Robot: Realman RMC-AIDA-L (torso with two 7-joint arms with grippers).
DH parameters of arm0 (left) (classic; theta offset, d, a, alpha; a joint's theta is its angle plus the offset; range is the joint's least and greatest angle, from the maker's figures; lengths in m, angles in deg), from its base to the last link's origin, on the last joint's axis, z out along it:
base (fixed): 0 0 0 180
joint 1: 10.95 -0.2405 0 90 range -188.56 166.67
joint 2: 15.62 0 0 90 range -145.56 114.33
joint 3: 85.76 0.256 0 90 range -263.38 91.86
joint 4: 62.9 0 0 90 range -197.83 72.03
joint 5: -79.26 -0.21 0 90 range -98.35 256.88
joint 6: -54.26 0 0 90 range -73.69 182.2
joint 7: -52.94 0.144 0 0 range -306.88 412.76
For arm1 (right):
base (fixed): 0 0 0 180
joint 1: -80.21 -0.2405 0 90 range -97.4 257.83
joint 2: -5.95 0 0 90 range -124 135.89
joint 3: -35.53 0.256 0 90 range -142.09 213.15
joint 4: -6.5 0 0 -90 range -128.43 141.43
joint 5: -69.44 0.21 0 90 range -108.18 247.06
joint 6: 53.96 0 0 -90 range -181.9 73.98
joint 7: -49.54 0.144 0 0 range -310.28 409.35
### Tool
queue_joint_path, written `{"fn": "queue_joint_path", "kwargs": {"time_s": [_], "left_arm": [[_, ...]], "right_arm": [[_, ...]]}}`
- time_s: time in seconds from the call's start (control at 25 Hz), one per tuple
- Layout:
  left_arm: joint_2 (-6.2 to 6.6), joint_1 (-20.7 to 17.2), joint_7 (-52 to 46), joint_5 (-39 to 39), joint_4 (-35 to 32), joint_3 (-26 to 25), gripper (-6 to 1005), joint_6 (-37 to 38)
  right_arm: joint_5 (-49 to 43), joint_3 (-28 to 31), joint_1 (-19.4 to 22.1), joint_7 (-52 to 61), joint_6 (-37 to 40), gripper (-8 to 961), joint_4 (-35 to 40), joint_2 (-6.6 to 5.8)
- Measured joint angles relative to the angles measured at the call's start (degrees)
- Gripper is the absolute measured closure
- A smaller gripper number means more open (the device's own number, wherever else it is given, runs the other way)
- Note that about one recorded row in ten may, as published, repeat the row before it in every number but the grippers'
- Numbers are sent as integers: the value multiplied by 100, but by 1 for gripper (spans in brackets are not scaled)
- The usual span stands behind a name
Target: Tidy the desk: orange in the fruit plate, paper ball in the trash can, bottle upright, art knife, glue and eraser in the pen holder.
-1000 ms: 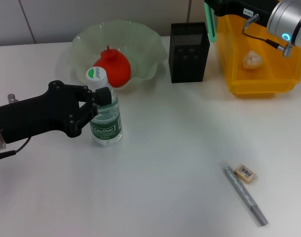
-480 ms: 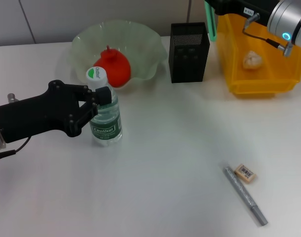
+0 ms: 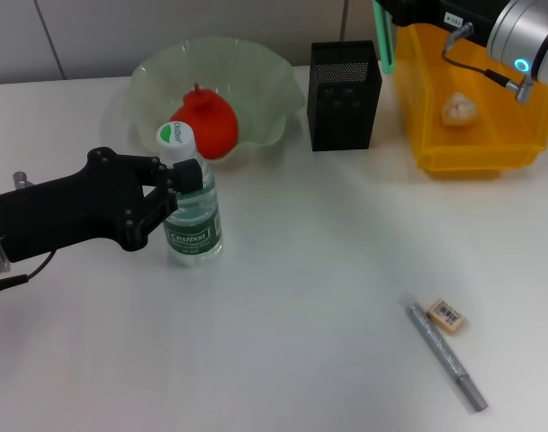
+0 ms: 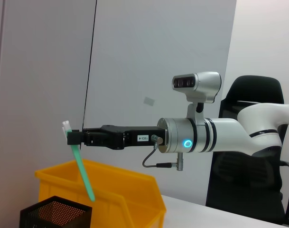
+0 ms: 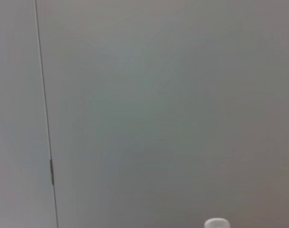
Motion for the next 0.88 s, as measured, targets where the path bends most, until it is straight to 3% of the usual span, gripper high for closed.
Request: {"fn": "queue_joint_path", "kwargs": {"time_s": [0.88], "left_arm": [[8, -44, 0, 48, 0, -6, 978, 75]], "right_arm": [[15, 0, -249, -1, -323, 686, 36, -12]]}}
